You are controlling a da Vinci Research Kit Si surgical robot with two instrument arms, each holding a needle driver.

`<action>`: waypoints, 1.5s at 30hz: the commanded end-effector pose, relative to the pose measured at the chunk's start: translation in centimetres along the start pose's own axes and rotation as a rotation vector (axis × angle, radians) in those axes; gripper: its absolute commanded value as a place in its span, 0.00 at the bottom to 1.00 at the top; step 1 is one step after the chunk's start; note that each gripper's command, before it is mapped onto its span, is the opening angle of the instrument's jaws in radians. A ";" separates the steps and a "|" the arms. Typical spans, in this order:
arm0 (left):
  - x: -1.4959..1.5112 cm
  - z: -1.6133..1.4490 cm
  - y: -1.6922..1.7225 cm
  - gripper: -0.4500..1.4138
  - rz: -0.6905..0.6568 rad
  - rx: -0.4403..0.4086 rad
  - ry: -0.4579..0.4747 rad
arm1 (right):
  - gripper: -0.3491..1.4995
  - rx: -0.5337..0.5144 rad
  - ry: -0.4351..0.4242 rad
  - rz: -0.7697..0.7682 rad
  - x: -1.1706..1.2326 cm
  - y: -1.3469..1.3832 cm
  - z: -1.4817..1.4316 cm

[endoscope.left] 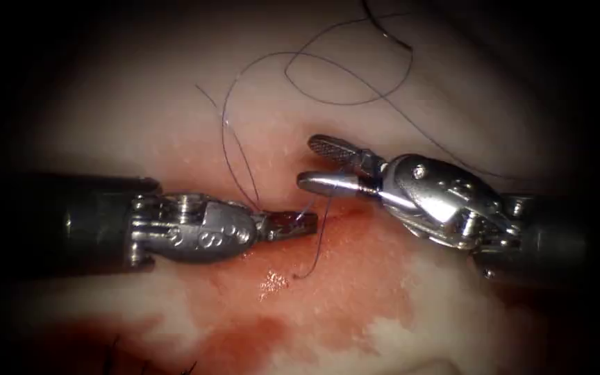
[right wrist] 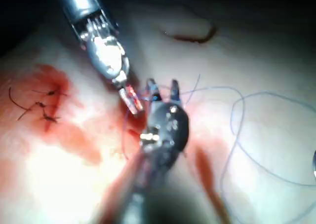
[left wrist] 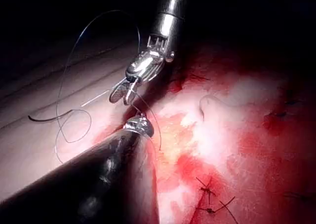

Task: Wound Closure

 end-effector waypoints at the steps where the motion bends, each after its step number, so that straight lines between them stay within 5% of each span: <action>1: 0.00 0.03 0.00 0.00 0.004 0.002 -0.003 | 0.35 -0.009 -0.009 -0.004 -0.05 0.01 0.09; 22: 0.12 -0.26 0.03 0.00 0.063 0.047 -0.086 | 0.35 -0.068 -0.129 0.002 -0.30 0.09 0.55; 27: 0.07 -0.39 -0.06 0.00 0.120 0.080 -0.158 | 0.51 -0.094 -0.177 0.034 -0.37 0.14 0.74; 45: -0.34 -0.27 -0.04 0.00 0.184 0.073 -0.317 | 0.65 -0.191 -0.332 0.070 -0.76 0.39 1.33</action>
